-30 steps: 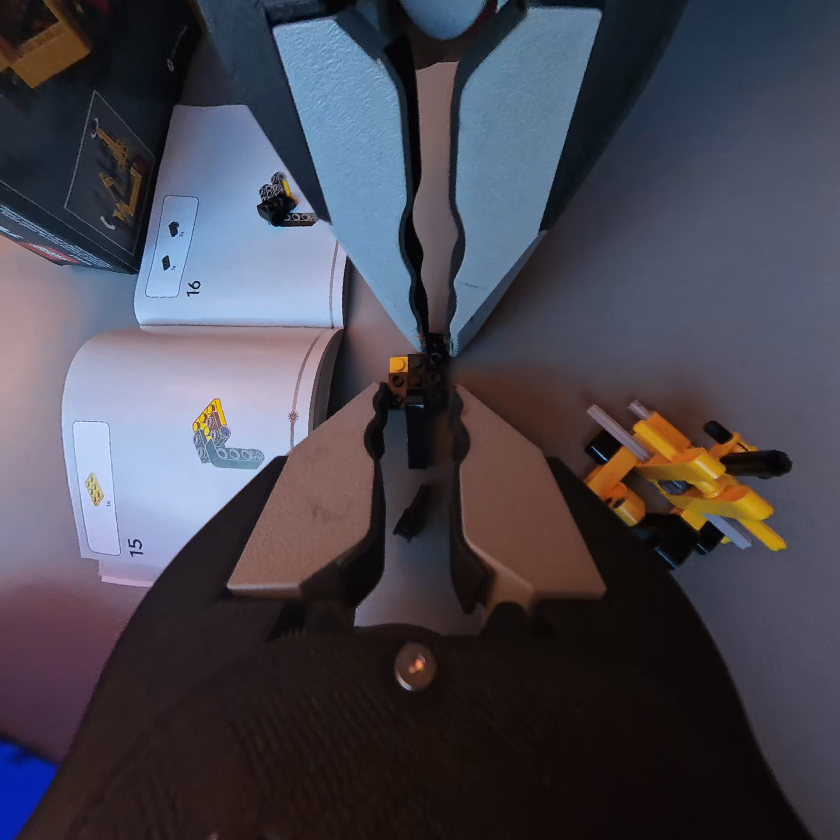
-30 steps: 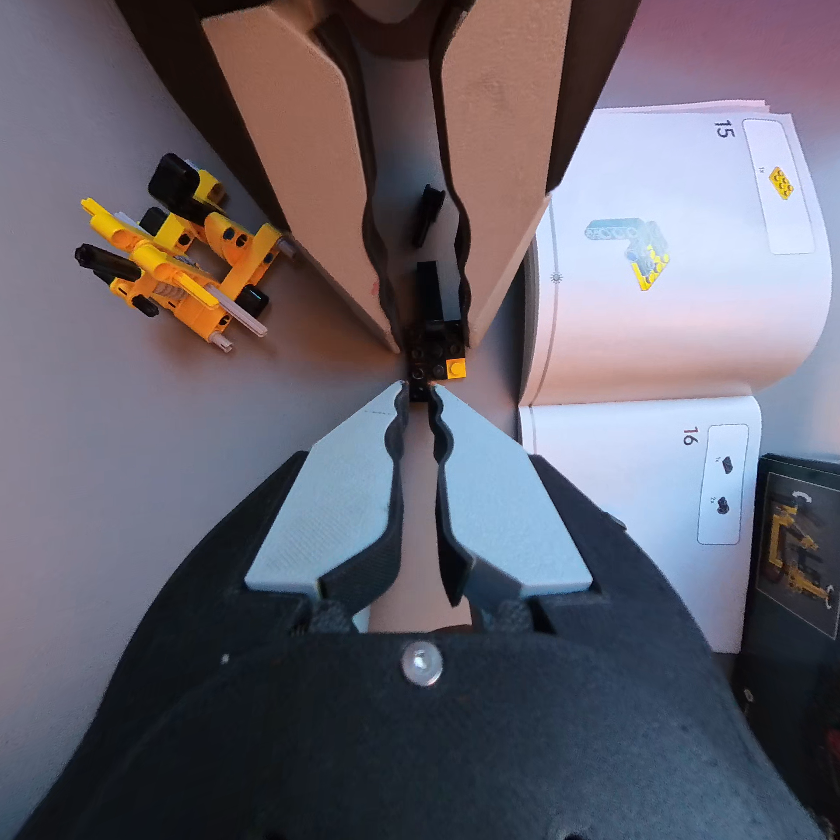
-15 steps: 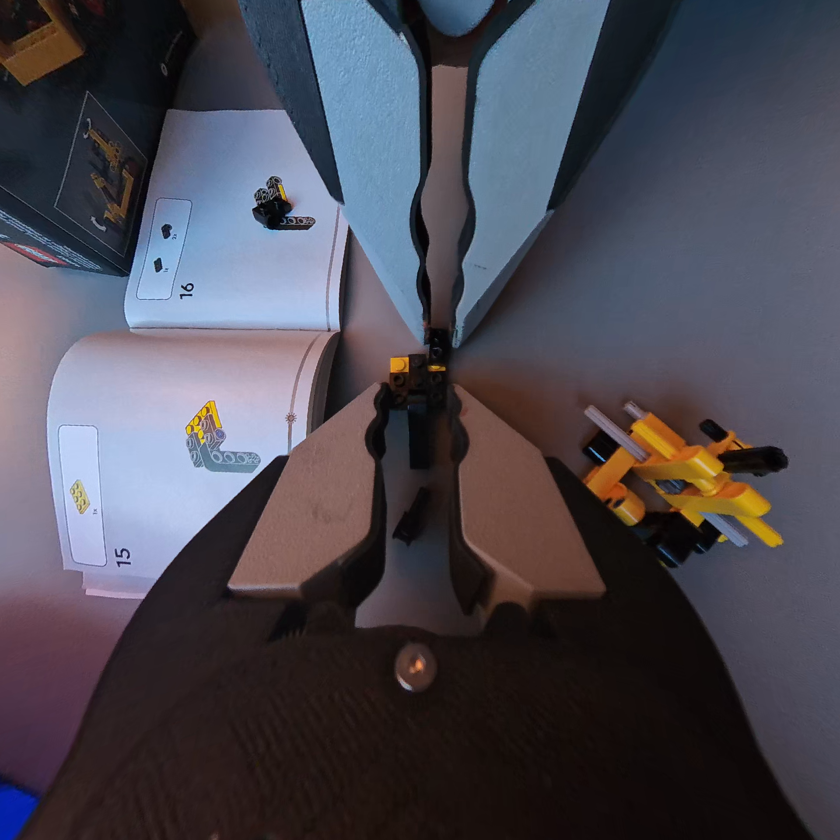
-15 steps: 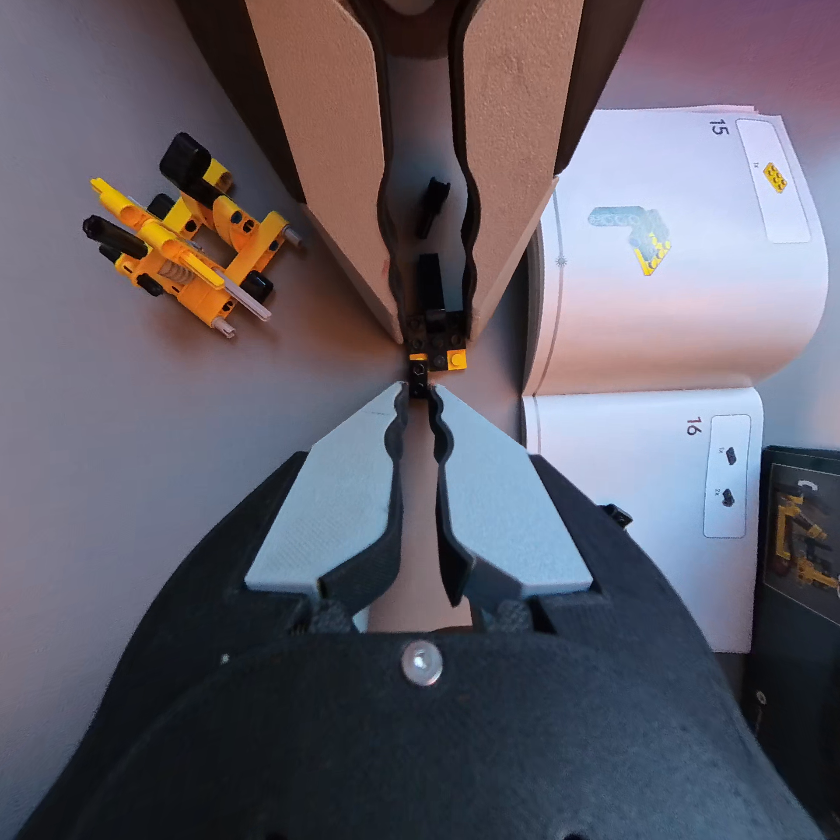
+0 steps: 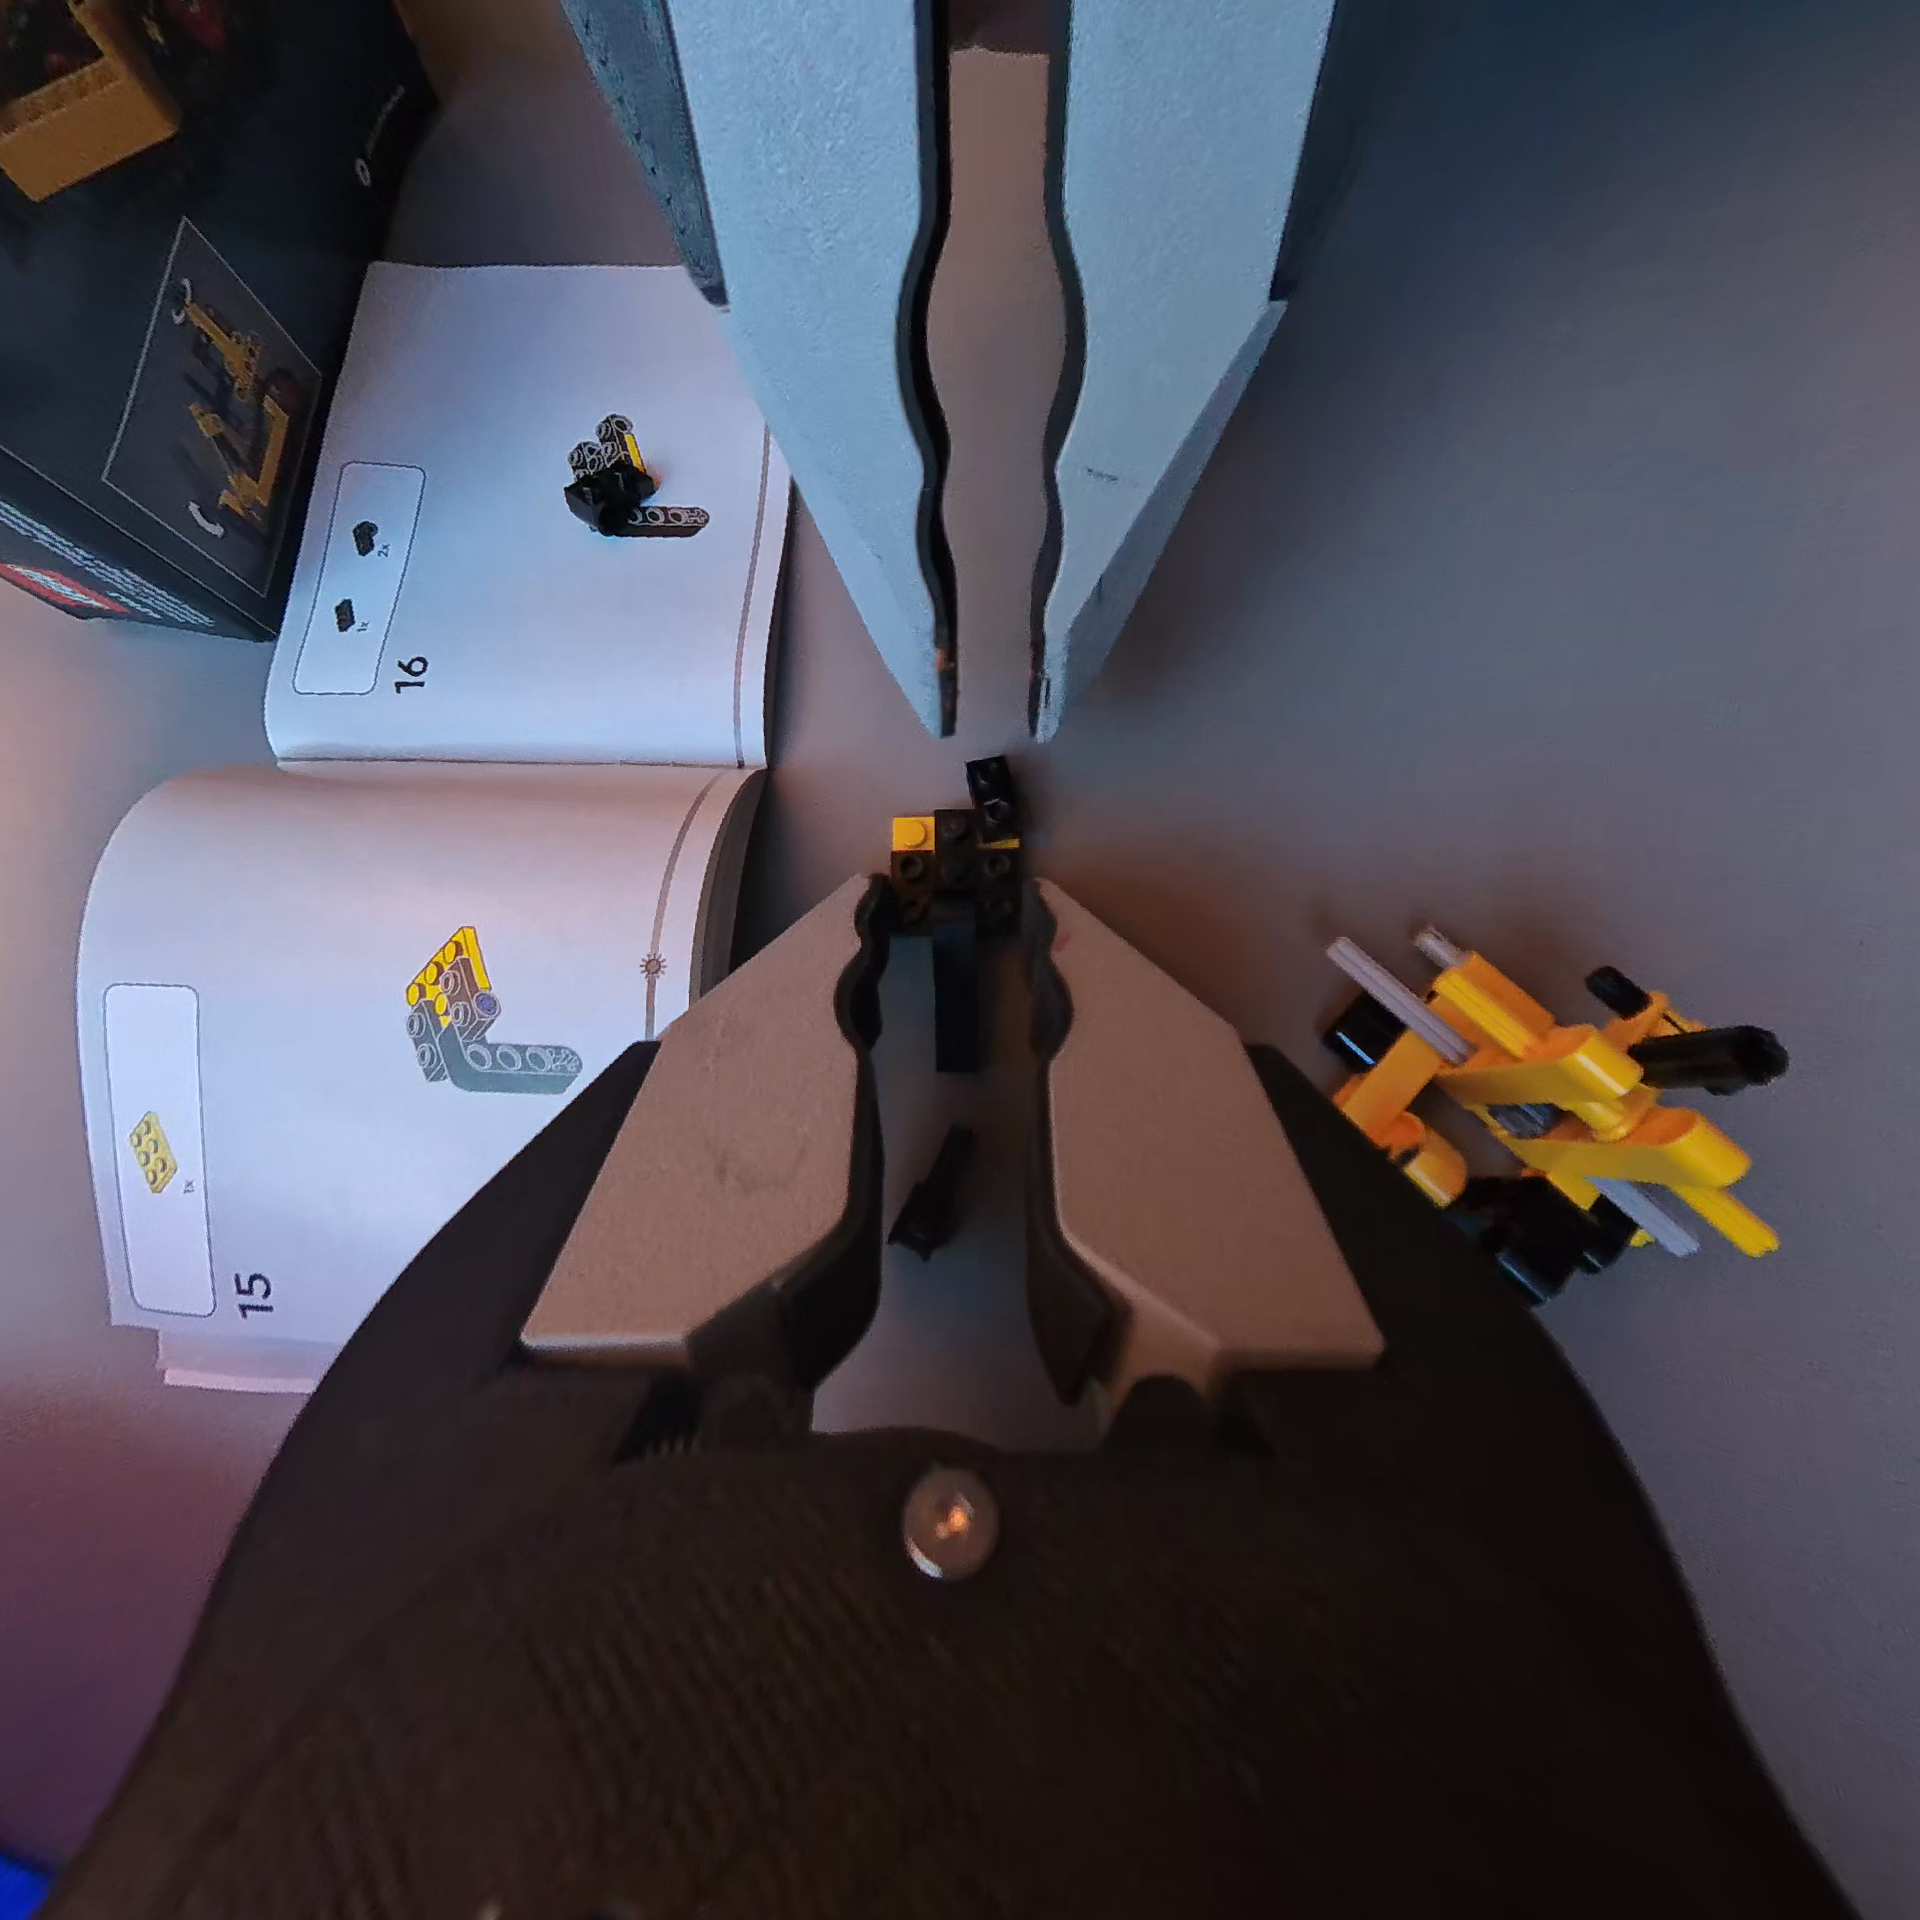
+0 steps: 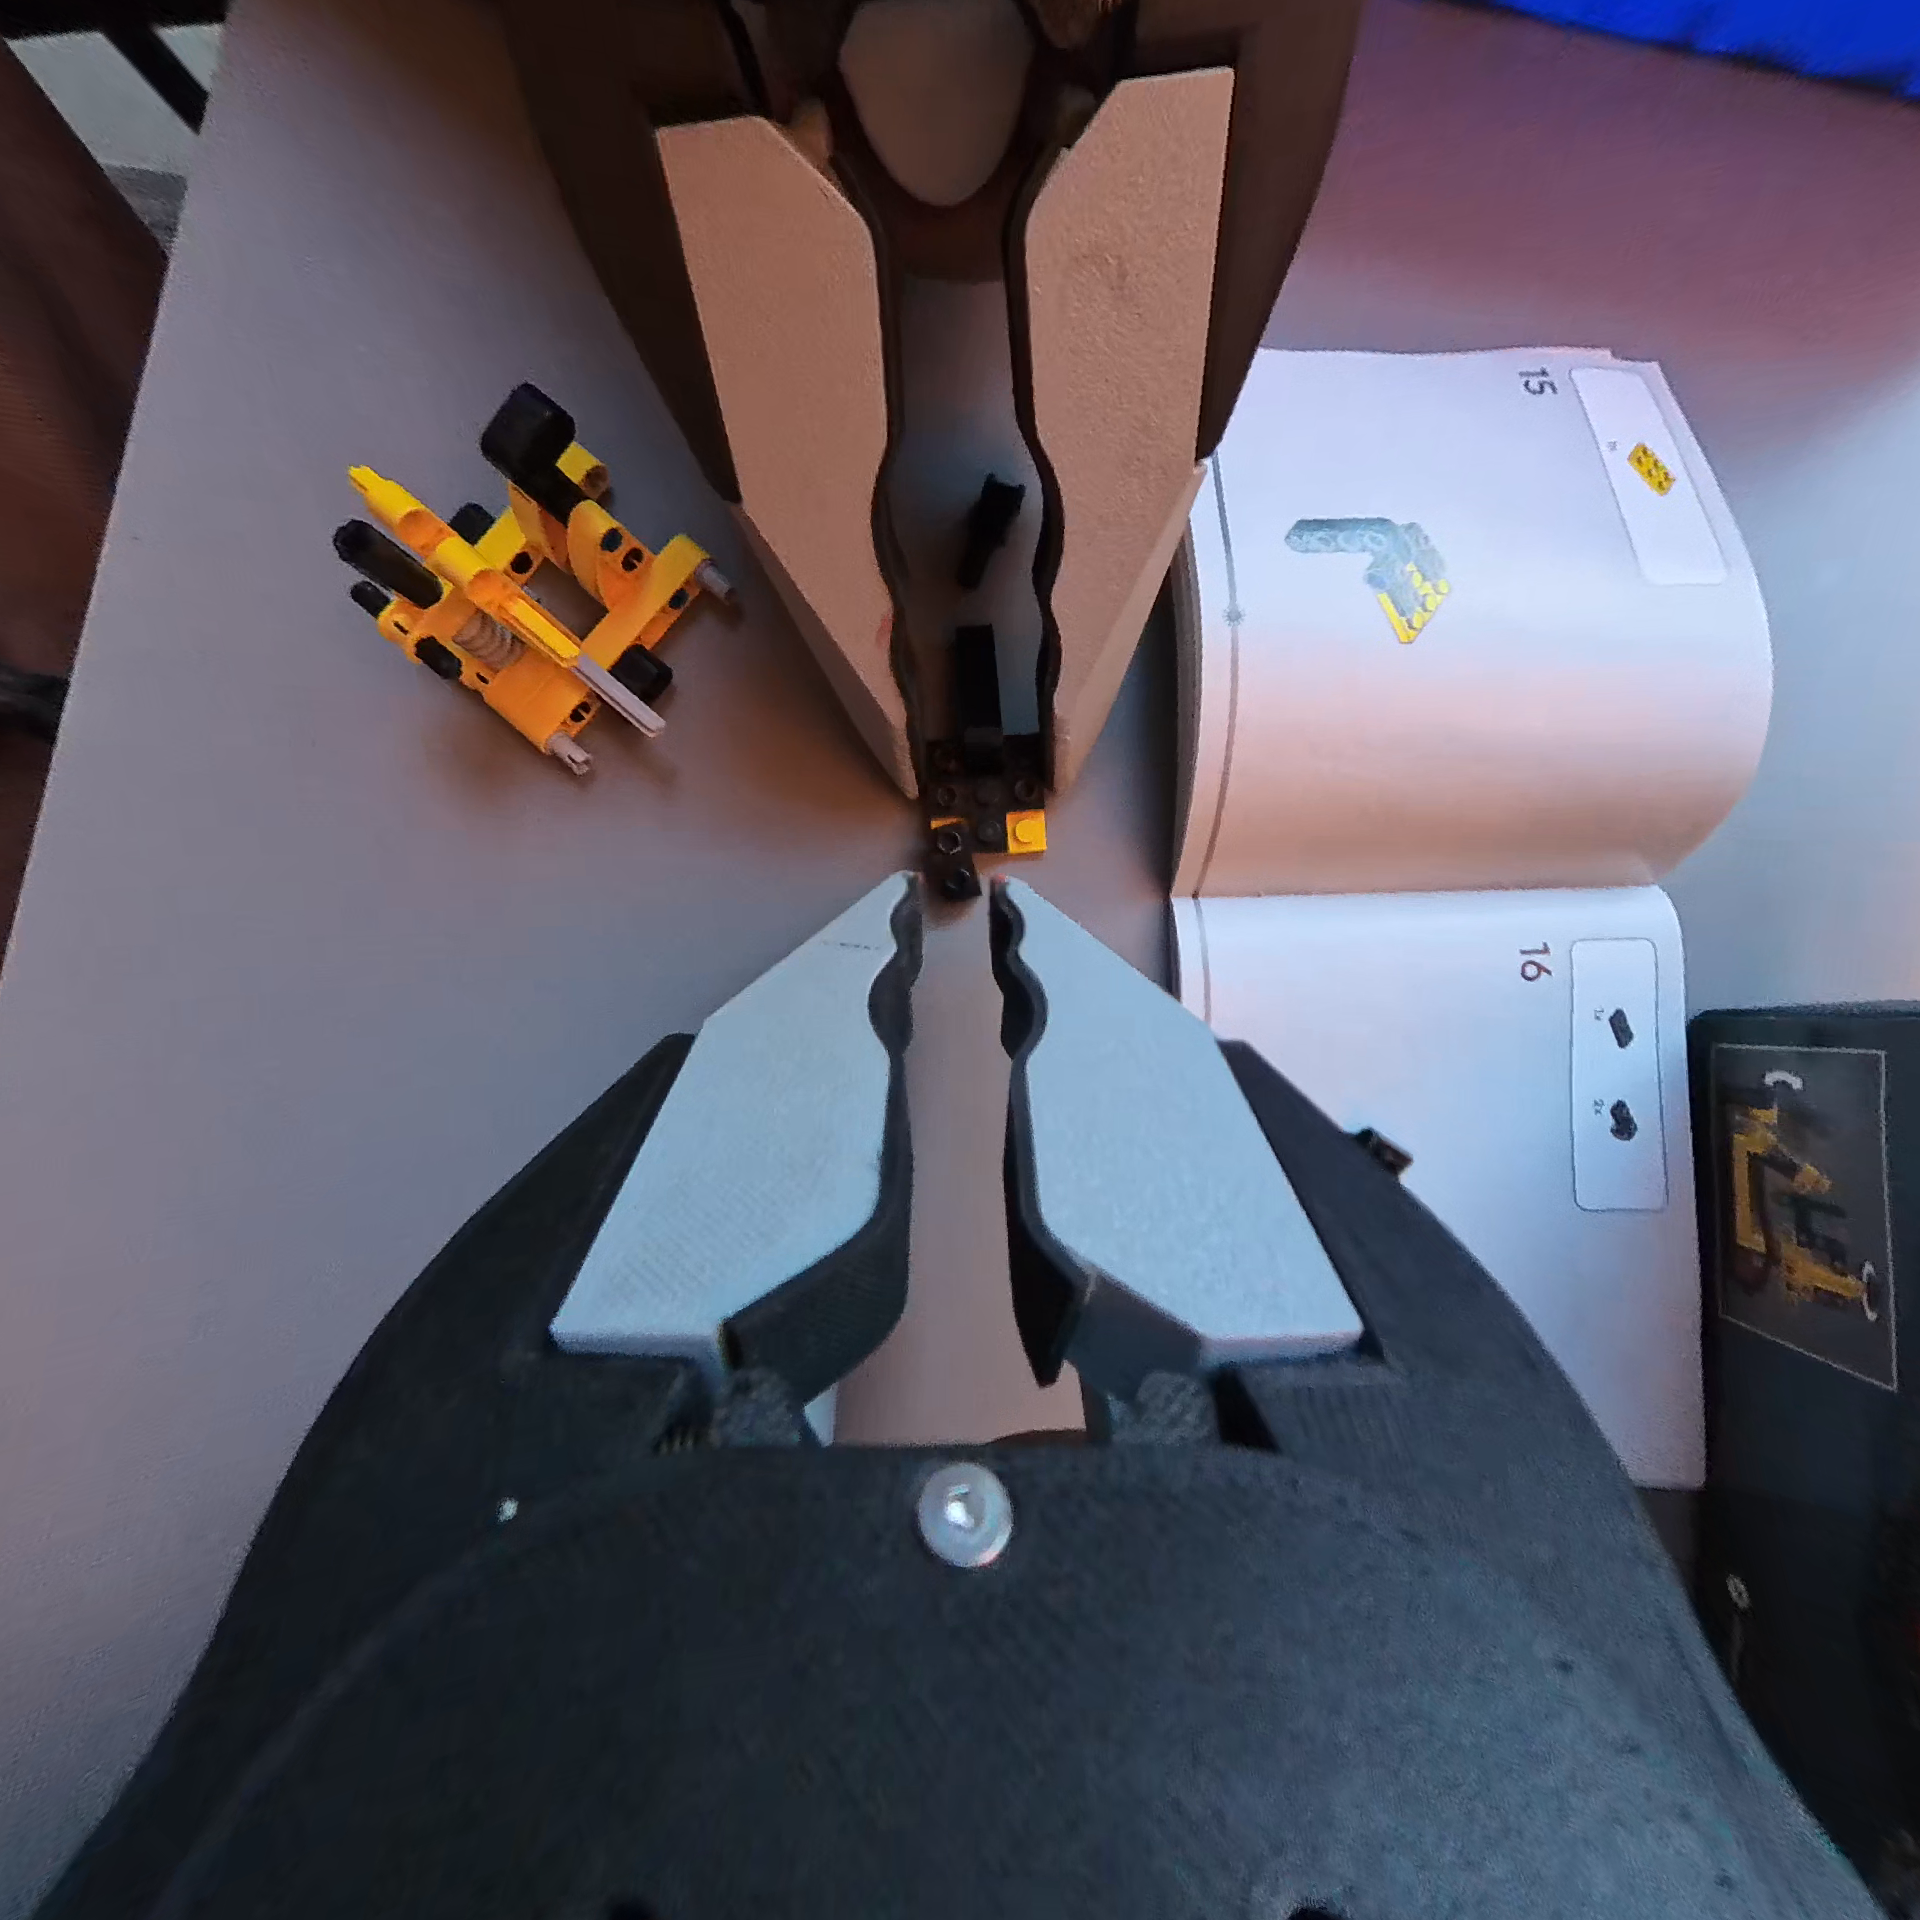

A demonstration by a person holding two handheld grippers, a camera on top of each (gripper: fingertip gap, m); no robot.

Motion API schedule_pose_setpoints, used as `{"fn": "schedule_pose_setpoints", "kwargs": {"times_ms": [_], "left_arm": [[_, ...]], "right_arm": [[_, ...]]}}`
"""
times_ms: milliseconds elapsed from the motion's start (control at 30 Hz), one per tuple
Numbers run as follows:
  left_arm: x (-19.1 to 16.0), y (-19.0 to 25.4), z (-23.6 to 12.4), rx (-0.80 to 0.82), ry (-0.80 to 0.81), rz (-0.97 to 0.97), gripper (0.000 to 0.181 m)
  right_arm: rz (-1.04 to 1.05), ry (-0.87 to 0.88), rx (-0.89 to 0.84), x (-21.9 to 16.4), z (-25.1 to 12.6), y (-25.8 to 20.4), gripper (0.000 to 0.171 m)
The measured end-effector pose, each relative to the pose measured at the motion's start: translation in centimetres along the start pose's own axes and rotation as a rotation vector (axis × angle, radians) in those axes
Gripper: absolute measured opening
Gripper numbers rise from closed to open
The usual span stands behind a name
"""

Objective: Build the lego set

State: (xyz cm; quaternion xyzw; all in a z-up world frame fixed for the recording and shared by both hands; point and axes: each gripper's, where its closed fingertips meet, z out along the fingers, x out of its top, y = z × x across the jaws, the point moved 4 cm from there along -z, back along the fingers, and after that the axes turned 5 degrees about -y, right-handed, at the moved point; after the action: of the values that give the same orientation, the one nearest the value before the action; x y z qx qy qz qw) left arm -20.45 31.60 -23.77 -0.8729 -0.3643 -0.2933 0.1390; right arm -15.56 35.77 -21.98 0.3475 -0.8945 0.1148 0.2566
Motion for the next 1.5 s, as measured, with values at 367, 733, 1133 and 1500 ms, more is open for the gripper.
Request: {"fn": "schedule_pose_setpoints", "kwargs": {"times_ms": [367, 733, 1133, 1500], "left_arm": [[0.1, 0.1, 0.1, 0.005, -0.001, 0.0, 0.022], [0.3, 0.1, 0.2, 0.007, -0.001, -0.027, 0.022], [0.3, 0.2, 0.3, 0.008, 0.003, -0.025, 0.022], [0.3, 0.2, 0.3, 0.004, 0.007, -0.025, 0.022]], "right_arm": [[-0.089, 0.024, -0.059, 0.6, 0.8, -0.4, 0.0], [-0.09, -0.014, -0.067, 0.1, 1.3, -0.3, 0.001], [-0.089, 0.009, -0.066, 0.5, 0.7, -0.4, 0.0], [-0.12, -0.047, -0.1, 0.4, 1.3, -0.5, 0.0]]}}
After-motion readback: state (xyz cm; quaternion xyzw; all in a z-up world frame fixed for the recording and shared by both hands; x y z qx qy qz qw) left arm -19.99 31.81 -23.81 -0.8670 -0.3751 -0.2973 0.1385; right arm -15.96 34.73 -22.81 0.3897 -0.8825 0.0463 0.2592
